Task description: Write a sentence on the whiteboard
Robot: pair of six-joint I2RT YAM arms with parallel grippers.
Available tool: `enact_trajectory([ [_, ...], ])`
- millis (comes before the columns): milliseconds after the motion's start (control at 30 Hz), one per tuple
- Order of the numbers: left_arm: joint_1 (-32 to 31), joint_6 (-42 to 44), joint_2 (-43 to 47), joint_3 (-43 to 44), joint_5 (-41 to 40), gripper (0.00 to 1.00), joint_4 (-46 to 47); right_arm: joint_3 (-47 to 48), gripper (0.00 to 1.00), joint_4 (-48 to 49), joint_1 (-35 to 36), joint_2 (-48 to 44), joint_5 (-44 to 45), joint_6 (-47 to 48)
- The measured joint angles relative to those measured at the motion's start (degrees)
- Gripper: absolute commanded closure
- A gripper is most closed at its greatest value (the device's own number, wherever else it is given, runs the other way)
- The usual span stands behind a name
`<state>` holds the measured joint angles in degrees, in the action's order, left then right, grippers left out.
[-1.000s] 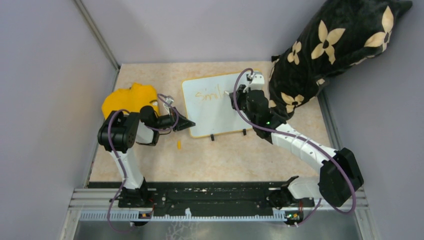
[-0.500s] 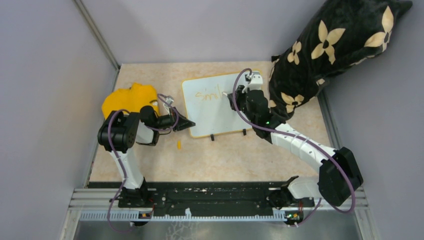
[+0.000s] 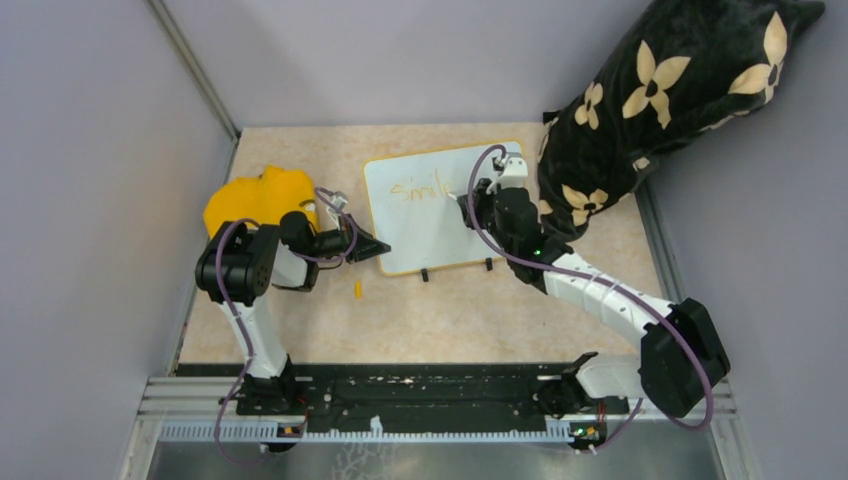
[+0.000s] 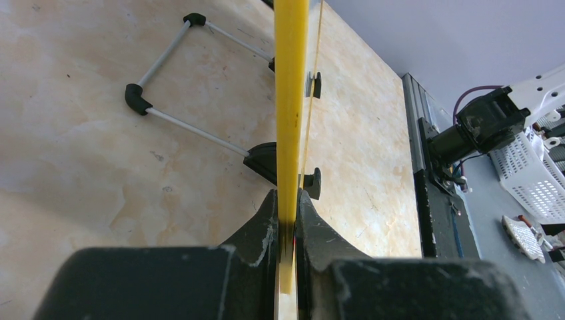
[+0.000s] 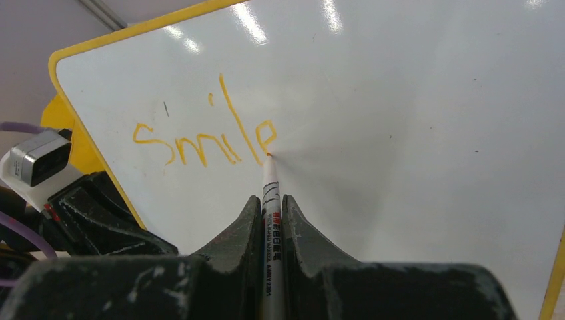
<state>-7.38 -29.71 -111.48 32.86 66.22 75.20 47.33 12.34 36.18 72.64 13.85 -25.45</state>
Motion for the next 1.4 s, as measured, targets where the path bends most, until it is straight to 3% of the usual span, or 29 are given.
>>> enact_trajectory([
  [600,0.00,0.02,0.00,0.00,0.02,1.00,0.00,-0.09,1.00,-3.61,-1.11,-2.64,4.00,0.33],
  [1067,0.00,0.04,0.00,0.00,0.04,1.00,0.00,-0.11,1.00,-4.28,-1.14,-13.94,0.63,4.35],
  [1400,0.00,0.04,0.00,0.00,0.04,1.00,0.00,-0.09,1.00,-5.99,11.82,-15.37,5.53,13.97],
])
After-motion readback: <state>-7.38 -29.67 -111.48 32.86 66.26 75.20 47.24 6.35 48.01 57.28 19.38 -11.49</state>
